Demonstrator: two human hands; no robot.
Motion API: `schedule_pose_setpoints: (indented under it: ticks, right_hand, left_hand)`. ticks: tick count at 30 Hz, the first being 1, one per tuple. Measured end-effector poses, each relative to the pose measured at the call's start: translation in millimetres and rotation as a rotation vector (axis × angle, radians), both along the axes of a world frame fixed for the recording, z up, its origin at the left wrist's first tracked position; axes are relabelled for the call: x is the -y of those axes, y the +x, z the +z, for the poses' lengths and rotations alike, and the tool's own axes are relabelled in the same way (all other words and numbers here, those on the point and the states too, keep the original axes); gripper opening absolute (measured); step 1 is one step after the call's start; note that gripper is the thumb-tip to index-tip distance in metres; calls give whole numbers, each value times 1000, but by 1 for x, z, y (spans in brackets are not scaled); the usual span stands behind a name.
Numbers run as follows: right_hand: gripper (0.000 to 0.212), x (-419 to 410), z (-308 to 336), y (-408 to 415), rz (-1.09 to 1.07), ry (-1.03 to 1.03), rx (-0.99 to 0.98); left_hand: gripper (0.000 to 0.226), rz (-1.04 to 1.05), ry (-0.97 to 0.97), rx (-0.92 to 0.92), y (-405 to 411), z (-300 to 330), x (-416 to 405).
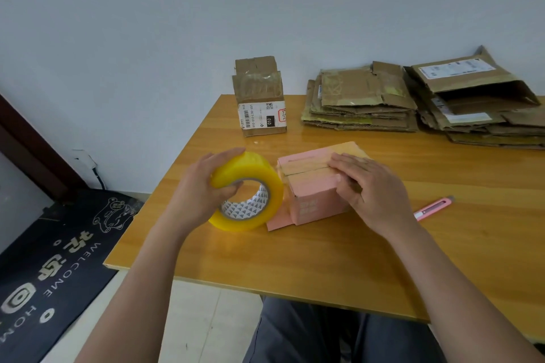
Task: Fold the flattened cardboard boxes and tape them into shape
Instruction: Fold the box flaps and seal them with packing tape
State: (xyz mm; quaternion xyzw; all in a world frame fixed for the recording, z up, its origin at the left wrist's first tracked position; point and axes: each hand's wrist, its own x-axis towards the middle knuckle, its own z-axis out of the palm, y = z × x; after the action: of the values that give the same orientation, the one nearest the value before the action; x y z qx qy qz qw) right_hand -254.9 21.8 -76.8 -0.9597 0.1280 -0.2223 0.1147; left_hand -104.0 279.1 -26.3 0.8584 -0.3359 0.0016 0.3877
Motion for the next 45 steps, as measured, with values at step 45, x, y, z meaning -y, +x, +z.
schedule_pose_setpoints:
  ticks: [45]
  right_hand:
    - [55,-18,11,30,45,76,-77]
  left_hand:
    - [25,-164,613,-119,-14,44,37]
